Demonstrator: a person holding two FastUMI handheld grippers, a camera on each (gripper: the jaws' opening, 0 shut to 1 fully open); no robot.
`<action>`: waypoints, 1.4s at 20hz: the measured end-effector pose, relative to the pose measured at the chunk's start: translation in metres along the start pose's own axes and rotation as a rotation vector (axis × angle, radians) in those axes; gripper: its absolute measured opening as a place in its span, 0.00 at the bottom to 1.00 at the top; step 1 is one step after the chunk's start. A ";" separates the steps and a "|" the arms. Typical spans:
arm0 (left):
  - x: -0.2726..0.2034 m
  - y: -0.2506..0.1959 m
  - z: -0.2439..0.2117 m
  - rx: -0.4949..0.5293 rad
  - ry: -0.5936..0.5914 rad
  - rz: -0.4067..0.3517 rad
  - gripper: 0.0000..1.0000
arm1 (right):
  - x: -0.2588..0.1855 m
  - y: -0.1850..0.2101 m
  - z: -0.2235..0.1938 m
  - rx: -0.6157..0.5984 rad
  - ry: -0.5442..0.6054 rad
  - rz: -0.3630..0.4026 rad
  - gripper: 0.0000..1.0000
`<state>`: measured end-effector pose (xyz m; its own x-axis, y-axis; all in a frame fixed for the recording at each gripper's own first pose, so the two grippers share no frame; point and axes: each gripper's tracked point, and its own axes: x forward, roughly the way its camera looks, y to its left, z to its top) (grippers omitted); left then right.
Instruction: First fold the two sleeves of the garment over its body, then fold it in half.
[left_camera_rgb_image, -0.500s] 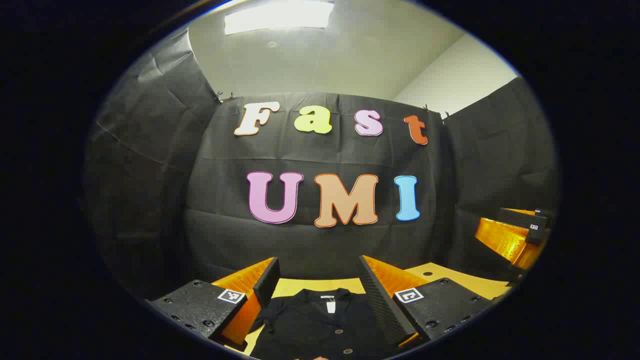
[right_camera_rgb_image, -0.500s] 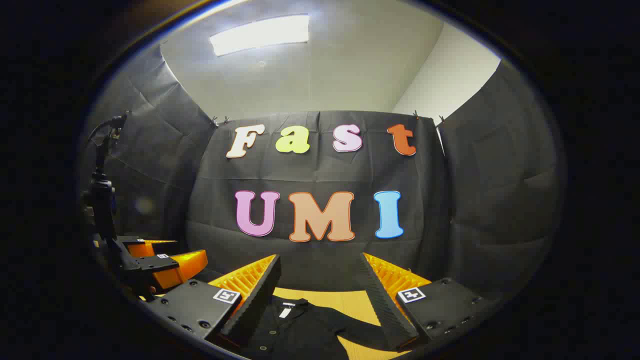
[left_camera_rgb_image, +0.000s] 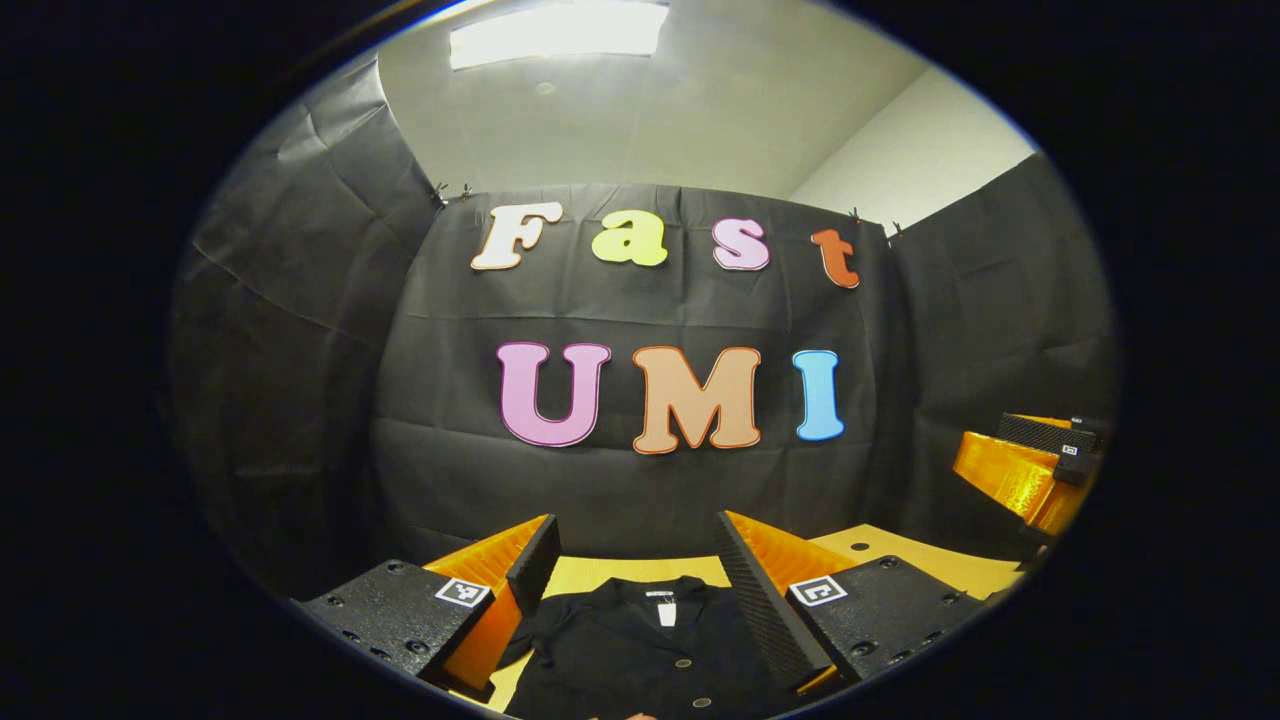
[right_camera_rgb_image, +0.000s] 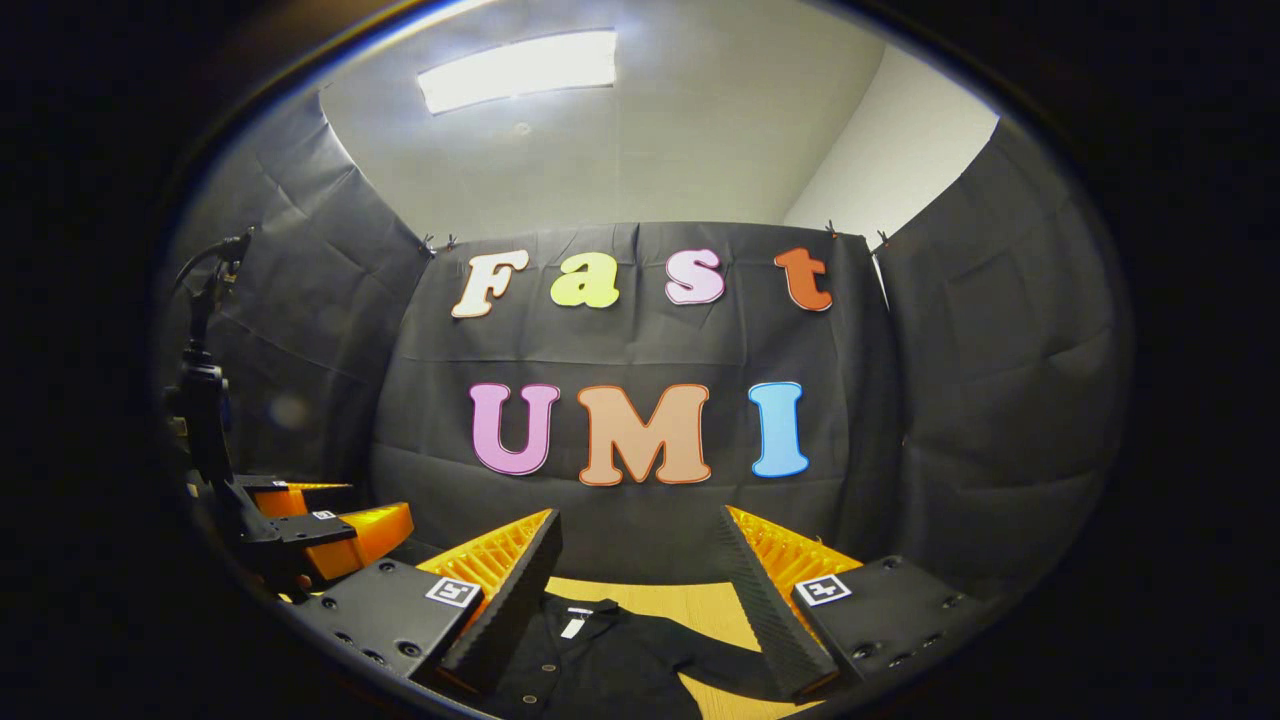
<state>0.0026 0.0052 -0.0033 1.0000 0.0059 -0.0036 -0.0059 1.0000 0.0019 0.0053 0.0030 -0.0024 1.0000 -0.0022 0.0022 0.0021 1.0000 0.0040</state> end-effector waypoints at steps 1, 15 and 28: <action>0.000 0.000 -0.001 0.000 0.001 0.000 0.92 | 0.001 0.000 -0.001 0.000 0.003 0.000 0.98; 0.006 -0.003 0.002 0.007 -0.011 -0.010 0.92 | 0.006 -0.005 -0.001 0.001 -0.001 -0.010 0.98; 0.007 -0.002 0.003 0.003 -0.012 -0.016 0.92 | 0.006 -0.005 -0.003 0.003 0.004 -0.016 0.98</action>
<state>0.0092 0.0027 -0.0004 0.9999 -0.0098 0.0087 0.0098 0.9999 0.0049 0.0111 -0.0016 -0.0052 0.9998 -0.0179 -0.0019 0.0179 0.9998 0.0066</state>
